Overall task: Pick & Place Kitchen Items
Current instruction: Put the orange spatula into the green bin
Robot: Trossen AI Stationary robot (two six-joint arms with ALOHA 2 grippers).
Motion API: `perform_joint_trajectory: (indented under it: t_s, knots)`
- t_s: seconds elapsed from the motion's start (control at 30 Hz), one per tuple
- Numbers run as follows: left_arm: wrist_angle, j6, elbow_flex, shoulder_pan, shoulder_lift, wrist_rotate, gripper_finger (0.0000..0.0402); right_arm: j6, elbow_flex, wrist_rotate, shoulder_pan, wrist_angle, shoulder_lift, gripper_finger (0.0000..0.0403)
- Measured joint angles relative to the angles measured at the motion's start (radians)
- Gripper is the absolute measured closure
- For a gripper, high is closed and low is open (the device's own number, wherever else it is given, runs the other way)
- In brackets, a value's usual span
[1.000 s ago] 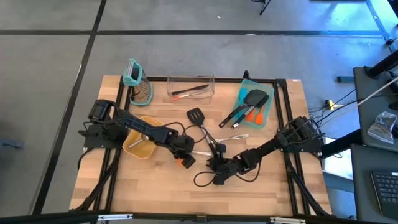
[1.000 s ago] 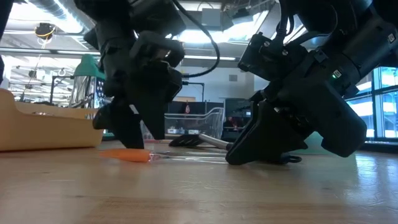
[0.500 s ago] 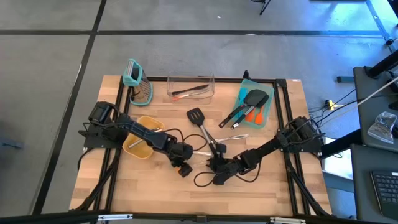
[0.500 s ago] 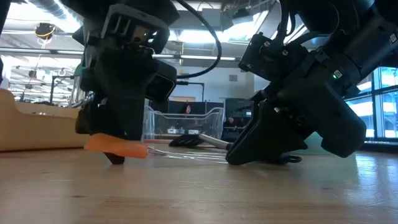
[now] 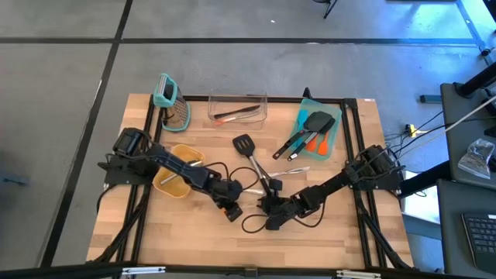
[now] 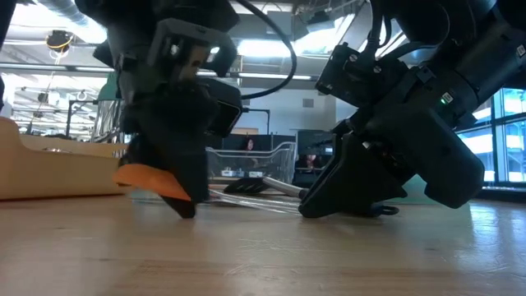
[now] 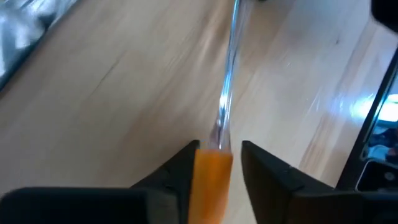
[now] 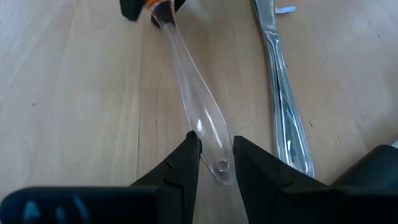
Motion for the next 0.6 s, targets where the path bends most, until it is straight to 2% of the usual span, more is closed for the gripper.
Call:
perform_joint_trajectory:
  t_s: [0.2, 0.47, 0.6]
  knots:
    - [0.070, -0.008, 0.003, 0.000, 0.036, -0.006, 0.0379, 0.007, 0.000, 0.002, 0.002, 0.000, -0.003, 0.0299]
    - [0.079, -0.022, 0.003, -0.038, 0.035, -0.078, 0.0381, 0.017, -0.016, -0.006, 0.045, -0.179, -0.134, 0.0265]
    - [0.068, -0.023, 0.004, -0.071, 0.032, -0.158, 0.0381, 0.069, -0.015, 0.008, 0.086, -0.253, -0.223, 0.0235]
